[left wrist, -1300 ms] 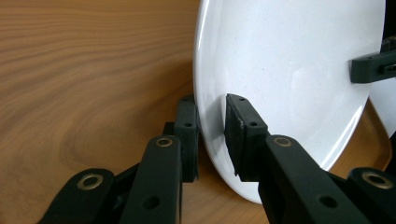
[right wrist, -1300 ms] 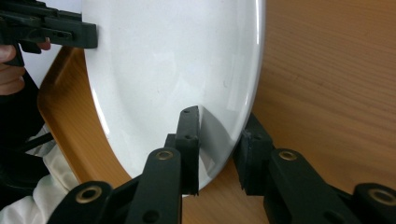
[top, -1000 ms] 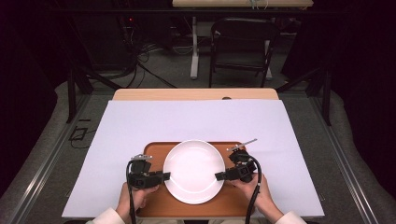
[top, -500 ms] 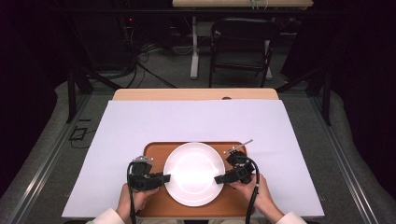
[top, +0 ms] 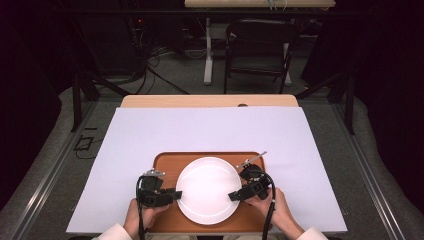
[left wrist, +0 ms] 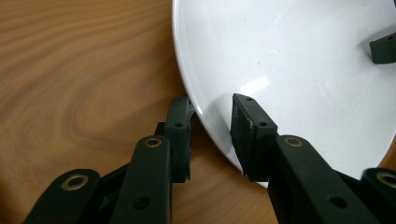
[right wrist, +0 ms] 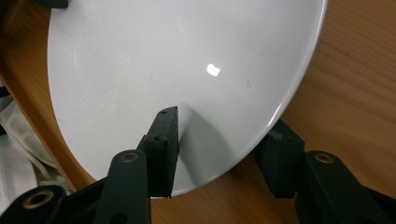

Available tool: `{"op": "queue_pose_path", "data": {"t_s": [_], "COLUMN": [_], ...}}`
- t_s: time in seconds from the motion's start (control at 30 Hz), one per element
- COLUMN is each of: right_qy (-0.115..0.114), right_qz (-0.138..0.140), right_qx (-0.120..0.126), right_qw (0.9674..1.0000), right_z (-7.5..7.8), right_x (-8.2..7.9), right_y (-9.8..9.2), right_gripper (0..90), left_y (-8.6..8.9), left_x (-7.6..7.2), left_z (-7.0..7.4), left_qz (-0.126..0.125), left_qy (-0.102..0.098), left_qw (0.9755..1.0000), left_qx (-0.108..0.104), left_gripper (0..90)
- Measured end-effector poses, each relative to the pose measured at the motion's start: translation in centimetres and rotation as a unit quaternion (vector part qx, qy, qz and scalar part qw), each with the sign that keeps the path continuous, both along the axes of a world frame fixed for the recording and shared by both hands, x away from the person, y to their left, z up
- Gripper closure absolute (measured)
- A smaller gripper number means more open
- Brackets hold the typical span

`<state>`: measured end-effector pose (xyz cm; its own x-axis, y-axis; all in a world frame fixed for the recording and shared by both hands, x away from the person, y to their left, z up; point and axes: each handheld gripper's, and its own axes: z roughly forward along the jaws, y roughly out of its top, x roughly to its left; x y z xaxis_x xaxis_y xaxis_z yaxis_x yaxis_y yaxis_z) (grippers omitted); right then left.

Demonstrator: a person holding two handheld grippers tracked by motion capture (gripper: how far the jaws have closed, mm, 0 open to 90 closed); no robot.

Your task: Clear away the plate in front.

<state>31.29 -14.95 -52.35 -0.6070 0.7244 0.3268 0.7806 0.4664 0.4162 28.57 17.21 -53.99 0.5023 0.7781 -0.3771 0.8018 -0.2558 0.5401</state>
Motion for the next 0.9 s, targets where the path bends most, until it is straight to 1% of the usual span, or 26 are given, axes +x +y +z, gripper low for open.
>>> {"op": "queue_pose_path", "data": {"t_s": [0.07,0.2,0.3,0.47,0.5,0.57,0.7,0.73,0.77,0.8,0.9], "right_qy": [-0.001,0.004,0.006,0.013,0.011,0.011,0.009,0.008,0.009,0.009,0.005], "right_qz": [0.006,0.013,0.021,0.032,0.037,0.038,0.043,0.045,0.045,0.048,0.052], "right_qx": [-0.003,-0.006,-0.018,-0.037,-0.042,-0.043,-0.052,-0.056,-0.063,-0.064,-0.065], "right_qw": [1.0000,0.9999,0.9996,0.9987,0.9984,0.9983,0.9977,0.9974,0.9970,0.9967,0.9965], "right_z": [0.0,-0.1,-0.3,-0.3,-0.3,-0.3,-0.3,-0.3,-0.2,-0.2,-0.1], "right_x": [0.0,-0.1,-0.1,-0.2,-0.2,-0.2,-0.2,-0.3,-0.3,-0.3,-0.3], "right_y": [0.2,0.6,0.9,1.3,1.3,1.4,1.4,1.5,1.5,1.5,1.4], "right_gripper": [52.0,49.8,46.5,42.8,42.3,41.9,41.2,37.6,34.2,34.4,33.6], "left_y": [0.2,0.4,0.4,0.4,0.4,0.5,0.3,0.2,0.2,0.2,0.2], "left_x": [-0.2,-0.5,-0.6,-0.6,-0.6,-0.5,-0.5,-0.6,-0.6,-0.6,-0.5], "left_z": [0.0,0.1,0.1,0.0,0.0,-0.1,0.1,0.1,0.1,0.2,0.2], "left_qz": [-0.001,0.001,0.000,-0.008,-0.008,-0.010,-0.016,-0.018,-0.022,-0.023,-0.026], "left_qy": [0.003,0.004,0.001,0.009,0.011,0.015,0.011,0.008,0.005,0.002,0.002], "left_qw": [1.0000,1.0000,1.0000,0.9999,0.9999,0.9998,0.9997,0.9997,0.9995,0.9994,0.9993], "left_qx": [0.001,0.001,0.004,0.003,0.003,0.002,0.015,0.016,0.022,0.025,0.027], "left_gripper": [68.4,68.3,67.7,66.1,65.9,65.7,63.5,62.8,61.4,61.6,59.7]}}
